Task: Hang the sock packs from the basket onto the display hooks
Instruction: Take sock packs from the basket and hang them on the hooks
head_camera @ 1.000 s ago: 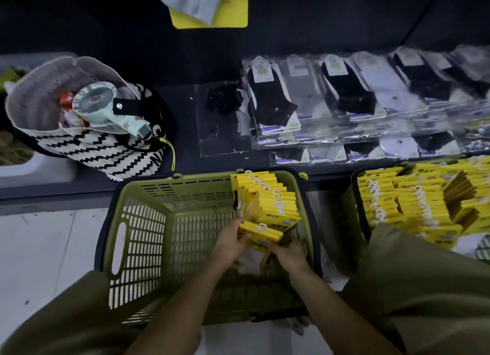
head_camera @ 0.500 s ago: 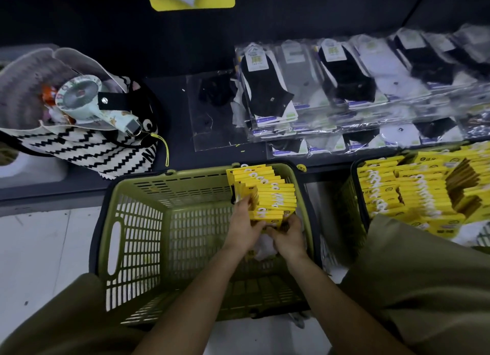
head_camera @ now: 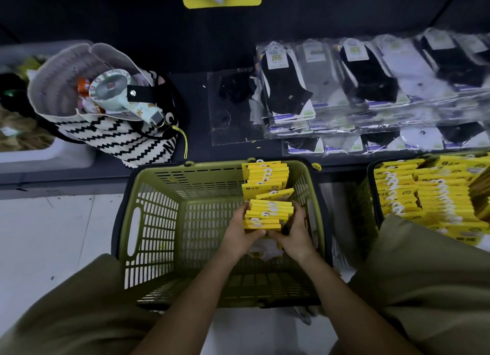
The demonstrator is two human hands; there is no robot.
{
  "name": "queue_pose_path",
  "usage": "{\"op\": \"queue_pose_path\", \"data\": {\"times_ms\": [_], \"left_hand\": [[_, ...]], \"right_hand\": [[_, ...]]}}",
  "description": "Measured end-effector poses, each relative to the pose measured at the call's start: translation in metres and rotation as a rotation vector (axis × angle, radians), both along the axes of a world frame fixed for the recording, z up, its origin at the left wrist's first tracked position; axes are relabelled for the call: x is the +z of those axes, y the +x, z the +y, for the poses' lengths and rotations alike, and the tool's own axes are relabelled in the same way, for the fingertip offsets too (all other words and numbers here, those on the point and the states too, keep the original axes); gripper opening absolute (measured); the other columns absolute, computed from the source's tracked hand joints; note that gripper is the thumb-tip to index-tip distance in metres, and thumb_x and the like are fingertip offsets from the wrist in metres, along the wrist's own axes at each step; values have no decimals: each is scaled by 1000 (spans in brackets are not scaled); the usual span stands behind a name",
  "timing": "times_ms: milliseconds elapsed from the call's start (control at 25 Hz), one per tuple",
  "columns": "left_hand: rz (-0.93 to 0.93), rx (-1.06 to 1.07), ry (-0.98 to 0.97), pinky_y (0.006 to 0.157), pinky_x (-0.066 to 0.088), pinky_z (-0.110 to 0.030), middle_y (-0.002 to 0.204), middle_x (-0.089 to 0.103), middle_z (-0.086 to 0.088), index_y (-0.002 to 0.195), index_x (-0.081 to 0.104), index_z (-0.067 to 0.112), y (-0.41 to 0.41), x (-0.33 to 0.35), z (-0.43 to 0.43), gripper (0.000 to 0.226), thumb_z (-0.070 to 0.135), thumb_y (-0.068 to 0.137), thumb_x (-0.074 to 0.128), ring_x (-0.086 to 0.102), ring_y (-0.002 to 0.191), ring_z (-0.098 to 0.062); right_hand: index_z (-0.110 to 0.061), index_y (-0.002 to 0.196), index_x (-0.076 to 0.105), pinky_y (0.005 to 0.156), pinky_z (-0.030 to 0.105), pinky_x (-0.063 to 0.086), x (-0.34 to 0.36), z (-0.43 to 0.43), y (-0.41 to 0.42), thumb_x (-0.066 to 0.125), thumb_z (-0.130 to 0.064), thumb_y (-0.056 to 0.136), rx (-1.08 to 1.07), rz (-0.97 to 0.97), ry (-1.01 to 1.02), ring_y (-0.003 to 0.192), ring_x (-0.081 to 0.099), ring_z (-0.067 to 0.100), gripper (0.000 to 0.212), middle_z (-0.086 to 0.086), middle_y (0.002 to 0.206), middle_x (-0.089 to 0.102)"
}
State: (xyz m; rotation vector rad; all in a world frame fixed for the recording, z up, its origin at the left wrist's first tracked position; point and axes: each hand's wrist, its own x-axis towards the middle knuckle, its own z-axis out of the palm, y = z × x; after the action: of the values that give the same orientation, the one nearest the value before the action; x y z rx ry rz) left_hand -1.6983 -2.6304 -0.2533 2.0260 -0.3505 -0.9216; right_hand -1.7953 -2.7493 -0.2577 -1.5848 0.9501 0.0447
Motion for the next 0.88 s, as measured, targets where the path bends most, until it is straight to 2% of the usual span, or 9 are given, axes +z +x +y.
{"op": "queue_pose_path", "data": {"times_ms": [80, 160, 280, 360, 480, 560, 640, 760, 880], "left_hand": [[-51, -30, -66, 87, 34, -1, 109, 48, 25, 130, 35, 27, -7, 2, 5, 76, 6, 70, 78, 48, 103, 10], [-62, -52, -94, 82, 34, 4, 107, 49, 23, 124, 34, 27, -14, 2, 8, 75, 5, 68, 79, 50, 101, 11], [-7, -53, -108, 87, 37, -5, 111, 52, 17, 130, 36, 21, -20, 5, 12, 79, 10, 66, 81, 50, 108, 1], [66, -49, -132, 90, 41, -10, 112, 54, 18, 130, 36, 24, -21, 1, 17, 79, 9, 66, 81, 52, 107, 4], [63, -82, -107, 86, 42, -5, 112, 52, 19, 128, 33, 31, -21, -3, 26, 79, 4, 69, 78, 51, 107, 2], [50, -89, -77, 94, 44, -17, 120, 53, 7, 128, 34, 31, -23, -11, 32, 75, 2, 73, 75, 51, 116, -11], [44, -96, -36, 101, 43, -32, 128, 50, -2, 136, 31, 21, -27, -16, 36, 75, 1, 76, 72, 48, 123, -20], [70, -70, -41, 100, 42, -34, 122, 49, 2, 134, 30, 18, -30, -14, 35, 67, 2, 81, 67, 48, 123, -23], [62, -62, 6, 101, 39, -33, 128, 53, -2, 137, 32, 14, -15, 2, 39, 60, 10, 86, 64, 47, 124, -22]], "right_hand": [[-15, 137, 34, 95, 27, 36, 2, 11, -7, 77, -8, 72, 106, -10, -170, 122, 42, 17, 78, 7, 131, 45], [-11, 134, 36, 90, 24, 37, 4, 19, -14, 78, -10, 71, 158, -26, -240, 118, 44, 16, 76, 8, 127, 44], [-14, 137, 30, 90, 27, 40, 10, 15, -16, 79, -9, 69, 136, -14, -119, 113, 46, 13, 84, -3, 118, 48], [-16, 139, 28, 92, 32, 42, 12, 8, -16, 80, -8, 68, 118, 13, -42, 113, 46, 12, 88, -5, 116, 49], [-15, 135, 36, 90, 26, 39, 11, 8, -22, 81, -11, 69, 220, 72, -11, 115, 50, 17, 79, 3, 124, 57], [-14, 133, 38, 83, 22, 37, 10, 12, -27, 81, -14, 70, 283, 103, -7, 110, 50, 14, 76, 4, 126, 57], [-15, 133, 37, 80, 20, 35, 8, 14, -30, 79, -16, 72, 303, 104, -21, 109, 50, 13, 74, 4, 127, 57], [-16, 139, 34, 88, 21, 36, 9, 14, -25, 72, -12, 79, 313, 91, -73, 122, 49, 20, 70, 5, 133, 52], [-20, 142, 31, 108, 37, 33, 19, 8, -8, 72, -19, 80, 409, 111, -174, 134, 35, 25, 75, 8, 143, 36]]}}
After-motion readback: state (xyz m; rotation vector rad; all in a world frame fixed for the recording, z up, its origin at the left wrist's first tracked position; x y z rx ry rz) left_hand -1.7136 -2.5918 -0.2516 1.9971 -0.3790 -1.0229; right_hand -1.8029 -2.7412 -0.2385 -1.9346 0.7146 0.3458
